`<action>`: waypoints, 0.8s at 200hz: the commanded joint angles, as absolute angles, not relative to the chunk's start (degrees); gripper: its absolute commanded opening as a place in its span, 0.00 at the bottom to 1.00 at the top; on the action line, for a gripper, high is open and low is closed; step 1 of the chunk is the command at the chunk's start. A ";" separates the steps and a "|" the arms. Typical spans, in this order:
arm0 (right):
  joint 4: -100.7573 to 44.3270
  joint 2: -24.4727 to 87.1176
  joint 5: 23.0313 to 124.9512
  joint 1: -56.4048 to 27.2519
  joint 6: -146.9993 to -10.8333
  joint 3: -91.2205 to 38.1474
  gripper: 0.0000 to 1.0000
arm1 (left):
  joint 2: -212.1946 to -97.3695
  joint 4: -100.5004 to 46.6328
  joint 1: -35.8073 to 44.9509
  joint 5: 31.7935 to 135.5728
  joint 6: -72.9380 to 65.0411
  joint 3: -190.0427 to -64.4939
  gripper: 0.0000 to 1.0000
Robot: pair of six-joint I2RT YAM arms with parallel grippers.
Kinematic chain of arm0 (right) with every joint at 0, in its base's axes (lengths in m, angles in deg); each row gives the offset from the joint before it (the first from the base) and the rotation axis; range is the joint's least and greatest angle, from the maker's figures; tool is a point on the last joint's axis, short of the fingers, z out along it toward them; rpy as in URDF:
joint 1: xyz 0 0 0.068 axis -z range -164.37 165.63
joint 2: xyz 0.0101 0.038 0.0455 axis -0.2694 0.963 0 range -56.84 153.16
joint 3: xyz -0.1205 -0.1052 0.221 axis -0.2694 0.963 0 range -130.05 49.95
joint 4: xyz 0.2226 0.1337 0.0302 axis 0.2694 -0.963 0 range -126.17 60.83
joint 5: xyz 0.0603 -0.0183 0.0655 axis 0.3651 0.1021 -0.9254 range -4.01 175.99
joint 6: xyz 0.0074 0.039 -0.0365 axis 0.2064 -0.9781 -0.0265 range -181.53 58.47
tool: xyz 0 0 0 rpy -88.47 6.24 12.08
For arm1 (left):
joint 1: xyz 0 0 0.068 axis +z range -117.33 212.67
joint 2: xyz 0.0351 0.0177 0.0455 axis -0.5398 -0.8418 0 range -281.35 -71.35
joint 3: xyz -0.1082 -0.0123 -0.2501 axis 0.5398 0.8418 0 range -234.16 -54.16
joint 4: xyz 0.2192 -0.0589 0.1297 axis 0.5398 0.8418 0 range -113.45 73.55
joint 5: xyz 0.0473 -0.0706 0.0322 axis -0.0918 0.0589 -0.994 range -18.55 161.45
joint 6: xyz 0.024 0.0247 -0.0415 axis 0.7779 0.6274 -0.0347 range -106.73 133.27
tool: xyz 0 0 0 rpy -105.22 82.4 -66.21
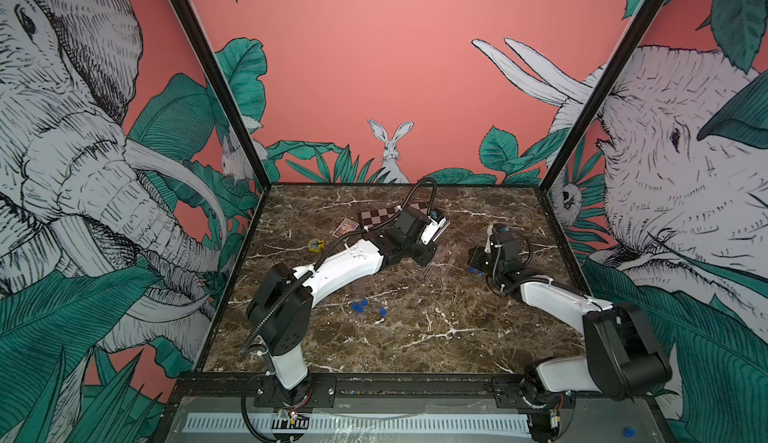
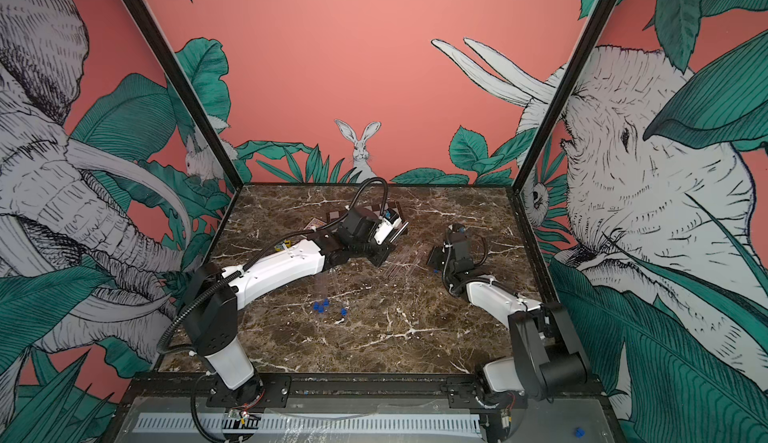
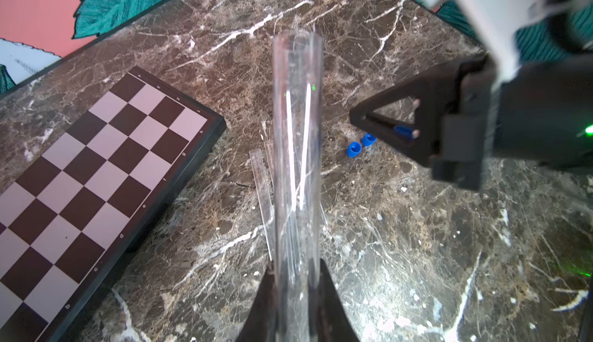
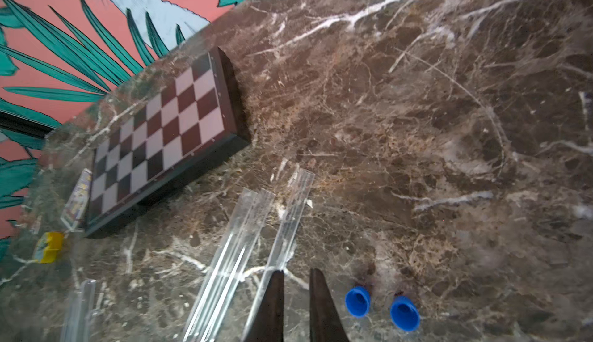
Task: Remove stoppers from test tubes
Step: Place the stopper at the center of the board.
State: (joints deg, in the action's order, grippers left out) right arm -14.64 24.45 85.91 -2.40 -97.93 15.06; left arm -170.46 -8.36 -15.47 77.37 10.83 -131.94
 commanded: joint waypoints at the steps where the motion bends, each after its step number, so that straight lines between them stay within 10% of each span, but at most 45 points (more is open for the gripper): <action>1: -0.44 26.03 93.09 -2.83 -96.20 17.60 0.00 | -168.80 -6.72 -15.05 77.26 9.58 -131.82 0.00; 160: -5.09 43.56 106.47 -1.08 -98.20 8.49 0.00 | -167.66 -7.47 -14.88 77.34 9.32 -130.74 0.00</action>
